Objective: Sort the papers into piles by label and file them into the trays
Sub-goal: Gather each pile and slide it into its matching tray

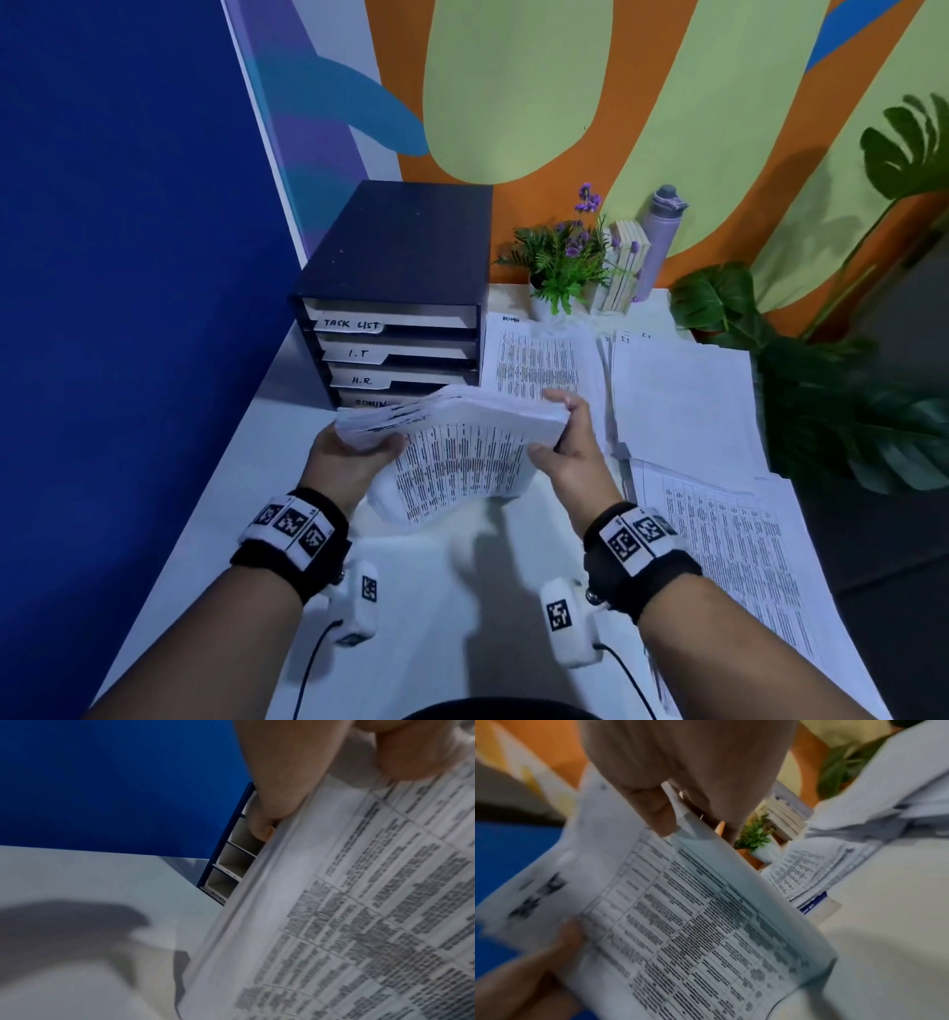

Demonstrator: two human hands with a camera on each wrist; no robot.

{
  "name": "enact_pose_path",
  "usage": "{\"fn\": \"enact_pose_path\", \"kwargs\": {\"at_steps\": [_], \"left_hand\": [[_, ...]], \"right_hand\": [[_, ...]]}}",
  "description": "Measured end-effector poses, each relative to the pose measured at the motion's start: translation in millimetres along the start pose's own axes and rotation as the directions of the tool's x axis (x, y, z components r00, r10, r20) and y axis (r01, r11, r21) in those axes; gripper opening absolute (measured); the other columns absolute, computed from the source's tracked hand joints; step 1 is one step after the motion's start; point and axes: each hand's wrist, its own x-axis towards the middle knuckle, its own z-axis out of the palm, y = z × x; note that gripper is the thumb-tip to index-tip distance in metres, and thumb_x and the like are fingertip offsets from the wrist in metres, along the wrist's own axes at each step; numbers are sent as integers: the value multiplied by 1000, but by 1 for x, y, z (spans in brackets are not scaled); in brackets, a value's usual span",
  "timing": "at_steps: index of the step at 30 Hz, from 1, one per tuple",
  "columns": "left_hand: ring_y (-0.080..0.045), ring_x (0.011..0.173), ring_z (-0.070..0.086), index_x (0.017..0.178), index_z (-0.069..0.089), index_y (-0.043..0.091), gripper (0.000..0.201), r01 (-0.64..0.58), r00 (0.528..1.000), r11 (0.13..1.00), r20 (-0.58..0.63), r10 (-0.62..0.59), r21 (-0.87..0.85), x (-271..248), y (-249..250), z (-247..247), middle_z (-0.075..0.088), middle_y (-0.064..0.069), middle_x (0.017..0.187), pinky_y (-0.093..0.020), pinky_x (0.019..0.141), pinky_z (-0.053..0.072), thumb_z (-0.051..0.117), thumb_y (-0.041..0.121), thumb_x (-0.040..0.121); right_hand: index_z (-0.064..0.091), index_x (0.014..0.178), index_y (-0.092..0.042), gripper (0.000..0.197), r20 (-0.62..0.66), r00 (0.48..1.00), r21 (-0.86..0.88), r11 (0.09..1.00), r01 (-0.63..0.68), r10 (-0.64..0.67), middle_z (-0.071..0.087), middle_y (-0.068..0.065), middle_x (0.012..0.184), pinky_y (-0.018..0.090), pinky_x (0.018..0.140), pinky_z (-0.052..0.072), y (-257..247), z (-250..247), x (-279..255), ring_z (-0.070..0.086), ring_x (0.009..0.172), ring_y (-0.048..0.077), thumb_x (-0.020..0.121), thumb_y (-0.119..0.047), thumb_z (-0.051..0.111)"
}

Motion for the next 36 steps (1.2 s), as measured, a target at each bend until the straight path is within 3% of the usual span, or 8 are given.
{"fn": "enact_pose_path", "kwargs": {"at_steps": [4,8,12,15,20,23,29,36], "left_hand": [[-24,100,68,104,66,18,47,3,992,996,-127,-14,-87,-5,-9,6,73,-5,102,-40,91,53,87,31,63],[-13,104,59,94,54,41,61,-114,963,979,-262,67,-167,-14,-1,15,63,4,110,-28,89,45,71,80,51],[-15,104,51,87,49,36,24,-108,931,984,-361,50,-142,-16,19,26,56,7,108,-29,89,38,61,57,84],[-19,105,53,87,54,30,10,-124,925,983,-375,64,-136,-12,23,27,57,1,109,-33,91,43,62,35,89],[-9,89,54,84,58,32,9,-167,927,973,-361,100,-161,-7,16,22,58,10,90,-34,87,44,59,23,88],[8,75,52,88,56,28,7,-211,927,972,-336,167,-98,-9,16,21,57,14,87,-23,79,41,55,27,95],[7,83,54,94,57,27,10,-303,927,953,-237,290,-20,-11,12,14,59,12,97,-13,77,42,50,32,99],[-7,102,55,91,62,18,14,-601,783,761,-11,622,244,-1,2,-8,57,-8,103,-19,87,48,48,22,95]], "right_hand": [[46,109,-34,49,48,996,-124,989,79,-74,51,-5,92,19,66,42,9,11,-12,49,72,2,91,11,47],[32,134,-34,72,32,945,-192,926,325,-325,52,3,120,10,91,40,5,16,-16,51,107,-6,84,15,52],[28,147,-31,79,97,738,-390,657,645,-668,38,15,136,31,107,40,1,13,-4,43,128,25,84,11,53],[47,138,-13,61,173,685,-440,566,697,-708,38,16,136,26,101,44,-6,13,2,50,118,25,85,17,49],[62,122,-1,49,208,698,-484,548,682,-685,44,17,131,19,99,40,-8,15,7,49,113,8,82,22,48],[60,123,-7,41,177,773,-452,647,614,-610,48,9,124,12,99,37,-8,16,7,48,113,2,88,13,49],[61,123,-13,40,150,810,-450,691,566,-566,48,-4,102,5,81,38,-8,17,11,52,93,4,90,6,47],[48,139,-19,46,159,855,-397,761,513,-493,47,-2,113,12,91,41,-6,14,19,49,105,3,96,-2,47]]}}
